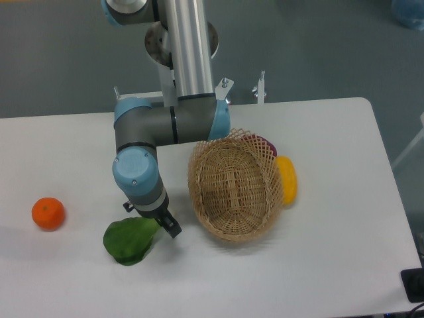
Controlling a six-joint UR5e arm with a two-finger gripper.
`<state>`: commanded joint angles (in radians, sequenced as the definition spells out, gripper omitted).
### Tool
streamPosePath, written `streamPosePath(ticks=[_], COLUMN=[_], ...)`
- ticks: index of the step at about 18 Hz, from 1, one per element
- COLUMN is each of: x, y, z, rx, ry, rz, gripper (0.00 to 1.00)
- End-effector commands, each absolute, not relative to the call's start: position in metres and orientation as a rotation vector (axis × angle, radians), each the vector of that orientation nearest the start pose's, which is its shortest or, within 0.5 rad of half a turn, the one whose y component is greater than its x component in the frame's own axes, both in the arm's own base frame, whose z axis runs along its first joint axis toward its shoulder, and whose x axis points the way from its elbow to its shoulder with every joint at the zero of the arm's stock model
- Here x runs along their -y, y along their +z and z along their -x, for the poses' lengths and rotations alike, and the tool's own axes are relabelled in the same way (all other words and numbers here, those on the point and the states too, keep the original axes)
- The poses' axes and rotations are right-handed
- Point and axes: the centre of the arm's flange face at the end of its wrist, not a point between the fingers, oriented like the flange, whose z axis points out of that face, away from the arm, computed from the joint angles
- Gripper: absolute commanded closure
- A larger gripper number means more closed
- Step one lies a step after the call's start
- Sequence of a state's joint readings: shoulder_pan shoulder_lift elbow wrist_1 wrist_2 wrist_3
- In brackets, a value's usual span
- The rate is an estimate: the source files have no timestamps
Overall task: Pick up the green vegetable from the table
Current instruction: 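Close the gripper on the bok choy leaves, then lift the bok choy and carry it past the basket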
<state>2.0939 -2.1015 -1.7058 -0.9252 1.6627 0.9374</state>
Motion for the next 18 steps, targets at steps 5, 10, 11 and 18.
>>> streamPosePath(ticks=[5, 10, 11, 18], x=[-0.604, -0.607, -0.607, -0.616], y=[0.183, 0.189, 0.19, 0.222], z=[0.196, 0.197, 0.197, 0.207], rx=[-0.641, -0.632, -0.63, -0.569], ry=[0.122, 0.118, 0.116, 0.133], rz=[3.171, 3.159, 3.159, 3.106], gripper=[0.38, 0.68, 0.71, 0.74])
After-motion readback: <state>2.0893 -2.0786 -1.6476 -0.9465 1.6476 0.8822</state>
